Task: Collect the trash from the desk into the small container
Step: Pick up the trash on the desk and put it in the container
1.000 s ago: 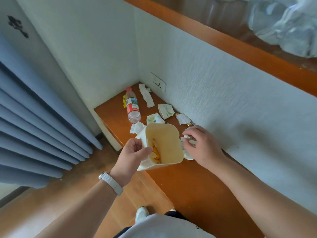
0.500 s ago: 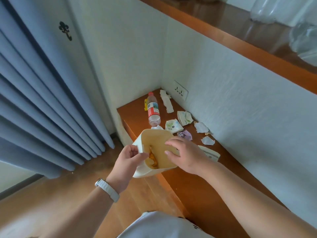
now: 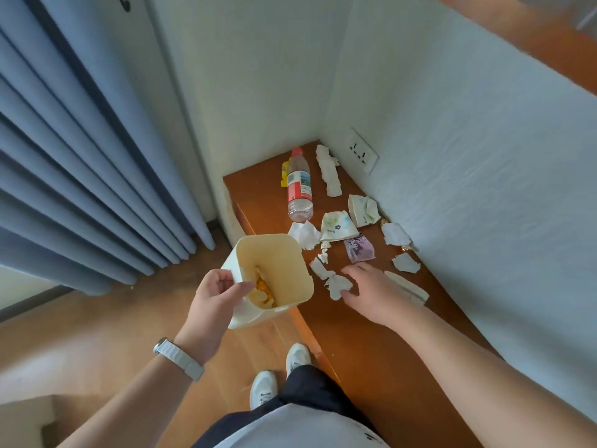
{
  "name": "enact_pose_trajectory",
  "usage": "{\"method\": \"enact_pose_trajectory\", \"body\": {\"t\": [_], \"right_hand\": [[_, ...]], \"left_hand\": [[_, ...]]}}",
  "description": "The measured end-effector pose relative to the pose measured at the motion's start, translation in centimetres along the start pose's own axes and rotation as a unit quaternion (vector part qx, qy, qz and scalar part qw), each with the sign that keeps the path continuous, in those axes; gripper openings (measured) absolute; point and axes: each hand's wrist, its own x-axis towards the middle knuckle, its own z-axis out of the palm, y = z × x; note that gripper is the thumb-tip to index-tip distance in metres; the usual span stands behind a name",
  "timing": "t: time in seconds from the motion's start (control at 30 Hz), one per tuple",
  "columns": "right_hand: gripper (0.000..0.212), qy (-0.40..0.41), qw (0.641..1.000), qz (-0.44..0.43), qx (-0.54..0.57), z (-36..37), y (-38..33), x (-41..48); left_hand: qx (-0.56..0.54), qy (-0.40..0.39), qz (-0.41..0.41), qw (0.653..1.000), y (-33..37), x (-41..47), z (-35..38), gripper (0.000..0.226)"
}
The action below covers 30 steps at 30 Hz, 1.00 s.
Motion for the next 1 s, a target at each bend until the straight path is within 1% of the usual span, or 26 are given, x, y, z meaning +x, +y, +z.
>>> {"method": "enact_pose_trajectory", "body": {"t": [0.1,0.2,0.27,0.37,0.47,0.57,0.67,0.8,0.9,1.0], "right_hand": [[0.055,-0.023,1.000,0.009,-0.006,2.7,1.1,1.9],[0.052,-0.044,0.999,0.010,-0.027,4.2,2.1,3.7],[0.047,-0.046,0.998,0.005,-0.034,4.7,2.5,4.6],[0.034,-0.039,0.998,-0.001,-0.049,5.3,2.9,5.2],[0.014,-0.038,0.998,0.004,-0.044,5.5,3.2,4.8],[0.009,-0.041,0.999,0.021,-0.029,5.4,3.1,4.2],[0.009,-0.013,1.000,0.027,0.007,4.5,2.3,3.4],[0.010,0.044,0.997,0.018,0.068,2.5,0.1,2.3],[0.007,0.078,0.989,-0.009,0.125,0.8,-2.4,1.4],[0.007,0.090,0.980,-0.063,0.167,0.0,-5.3,0.6]], "left_hand": [[0.000,0.025,-0.022,0.999,-1.1,0.6,-0.3,0.046],[0.010,0.036,-0.043,0.998,-1.5,1.1,-0.5,0.068],[0.014,0.036,-0.050,0.998,-1.7,1.6,-0.5,0.072],[0.019,0.038,-0.056,0.998,-1.8,2.2,-0.1,0.060],[0.025,0.032,-0.058,0.998,-1.7,2.3,0.4,0.052],[0.036,0.021,-0.054,0.998,-1.3,2.0,0.6,0.051],[0.041,0.008,-0.046,0.998,-1.0,1.6,0.5,0.051],[0.045,0.003,-0.034,0.998,-0.6,1.1,0.2,0.052],[0.041,0.005,-0.032,0.999,-0.4,0.6,0.0,0.055],[0.045,-0.004,-0.028,0.999,-0.3,-0.2,-0.1,0.055]]}}
